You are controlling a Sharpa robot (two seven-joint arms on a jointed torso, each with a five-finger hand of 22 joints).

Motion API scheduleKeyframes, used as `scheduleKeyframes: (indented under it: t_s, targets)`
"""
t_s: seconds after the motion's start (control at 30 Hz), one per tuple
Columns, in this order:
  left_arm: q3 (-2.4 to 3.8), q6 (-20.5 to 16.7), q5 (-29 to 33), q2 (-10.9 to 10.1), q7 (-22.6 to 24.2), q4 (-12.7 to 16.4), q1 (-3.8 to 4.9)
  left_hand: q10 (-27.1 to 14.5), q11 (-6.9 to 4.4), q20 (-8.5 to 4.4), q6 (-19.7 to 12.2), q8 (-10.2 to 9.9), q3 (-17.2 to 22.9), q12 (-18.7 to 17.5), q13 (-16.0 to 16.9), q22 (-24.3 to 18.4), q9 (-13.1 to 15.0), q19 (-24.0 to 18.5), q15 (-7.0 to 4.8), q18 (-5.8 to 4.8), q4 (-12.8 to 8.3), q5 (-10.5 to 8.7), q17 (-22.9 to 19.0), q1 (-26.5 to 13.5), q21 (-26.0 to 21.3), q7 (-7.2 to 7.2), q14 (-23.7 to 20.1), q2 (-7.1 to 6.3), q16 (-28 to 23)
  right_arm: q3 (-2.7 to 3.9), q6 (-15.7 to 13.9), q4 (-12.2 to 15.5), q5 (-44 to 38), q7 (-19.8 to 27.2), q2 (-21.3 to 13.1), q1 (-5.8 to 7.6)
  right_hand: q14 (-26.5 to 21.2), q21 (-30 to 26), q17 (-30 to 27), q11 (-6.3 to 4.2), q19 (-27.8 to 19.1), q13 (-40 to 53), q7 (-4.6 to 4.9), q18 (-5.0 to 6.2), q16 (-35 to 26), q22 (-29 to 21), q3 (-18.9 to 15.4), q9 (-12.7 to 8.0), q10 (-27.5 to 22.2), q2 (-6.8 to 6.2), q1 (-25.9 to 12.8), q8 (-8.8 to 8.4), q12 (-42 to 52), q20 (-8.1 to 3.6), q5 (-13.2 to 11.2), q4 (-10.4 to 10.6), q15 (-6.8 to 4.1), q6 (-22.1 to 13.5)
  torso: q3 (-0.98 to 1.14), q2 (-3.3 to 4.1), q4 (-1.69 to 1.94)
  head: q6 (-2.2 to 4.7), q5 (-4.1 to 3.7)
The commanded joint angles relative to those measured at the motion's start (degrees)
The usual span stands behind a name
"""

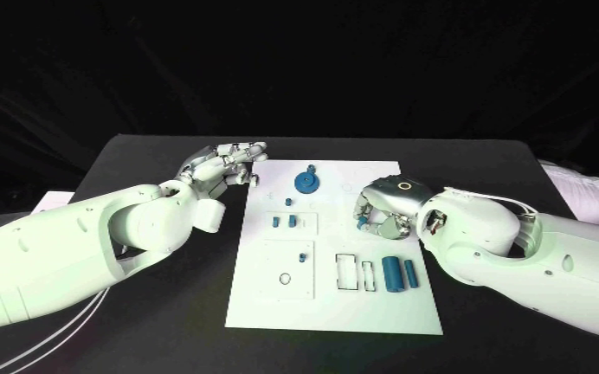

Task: Assemble the parts on the task board

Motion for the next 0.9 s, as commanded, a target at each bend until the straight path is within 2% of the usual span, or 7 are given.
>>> scheduleKeyframes:
  t_s: [0.03, 0.2, 0.33, 0.67, 0.9]
  targets:
    - [0.03, 1.1, 0.1, 0.1, 0.3, 0.0, -0.02, -0.4, -0.04, -0.09, -0.4, 0.0, -0.2, 0.2, 0.1, -0.1, -0.1, 0.3, 0.14, 1.05, -0.1, 0.31, 0.0, 0.5, -0.2, 0.04, -0.4, 0.24, 0.3, -0.05, 0.0, -0.3, -1.0, -0.1, 0.2, -0.11, 1.9, 0.3, 0.2, -0.06, 0.6, 0.1, -0.11, -0.14, 0.3, 2.8, 0.4, 0.2, 0.7, 0.82, -0.1, 0.29, 0.2, -0.01, -0.3, 0.0, -0.51, 0.8, -0.02, -0.01, 0.02, -0.15, -0.02]
    - [0.02, 1.1, 0.1, 0.1, 0.2, 0.0, -0.02, -0.4, -0.04, -0.09, -0.4, 0.0, -0.2, 0.2, 0.1, -0.1, -0.1, 0.3, 0.14, 1.05, -0.1, 0.31, 0.0, 0.5, -0.2, 0.04, -0.4, 0.24, 0.3, -0.05, -2.1, -0.5, -1.8, -0.4, 0.2, -0.16, 2.0, 0.8, 0.6, -0.20, 1.0, 0.1, -0.13, -0.30, 0.7, 3.4, 1.3, 0.5, 1.9, 1.70, 0.5, 0.41, 0.0, 0.06, -1.2, -0.2, -0.33, 1.7, -0.02, -0.04, 0.03, -0.29, -0.01]
    - [0.02, 1.1, 0.1, 0.1, 0.2, -0.1, -0.05, -0.5, -0.03, -0.08, -0.4, 0.0, -0.2, 0.3, 0.1, -0.1, 0.0, 0.4, 0.15, 1.05, -0.2, 0.32, 0.1, 0.6, -0.3, 0.04, -0.4, 0.38, 0.4, 0.01, -3.6, 0.5, -1.7, -0.4, -0.2, -0.17, 2.0, 0.9, 0.8, -0.11, 1.1, 0.1, 0.07, -0.34, 0.9, 3.5, 1.9, 0.7, 2.3, 1.96, 1.1, 0.35, -0.2, 0.15, -1.4, -0.6, -0.19, 1.9, 0.03, -0.06, 0.00, -0.25, 0.04]
    - [0.01, 1.1, 0.1, 0.2, 0.2, -0.2, -0.22, -0.5, -0.04, -0.08, -0.4, 0.0, -0.2, 0.4, 0.1, -0.1, 0.0, 0.4, 0.15, 1.05, -0.2, 0.33, 0.1, 0.6, -0.3, 0.03, -0.4, 0.40, 0.4, 0.99, -5.6, 6.8, 2.9, 0.0, -2.2, 0.35, 2.0, 1.0, 0.8, -0.02, 1.2, 0.1, 0.33, -0.37, 1.0, 3.6, 2.3, 0.8, 2.6, 1.80, 1.5, 0.27, -0.5, 0.23, -1.4, -1.1, -0.11, 2.0, -0.02, -0.08, 0.00, -0.30, 0.19]
    - [0.01, 1.2, 0.1, 0.4, 0.2, -0.3, -0.34, -0.5, -0.04, -0.08, -0.4, 0.0, -0.2, 0.4, 0.1, -0.1, 0.0, 0.4, 0.14, 1.05, -0.2, 0.33, 0.1, 0.6, -0.3, 0.03, -0.4, 0.45, 0.4, 1.14, -7.1, 9.8, 4.3, 1.4, 0.6, -0.06, 1.9, 0.9, 0.7, 0.12, 1.1, 0.0, 0.55, -0.33, 0.9, 3.5, 2.6, 0.9, 2.6, 1.74, 1.7, 0.10, -0.8, 0.30, -1.2, -1.3, -0.01, 1.9, -0.06, -0.07, 0.08, -0.31, 0.46]
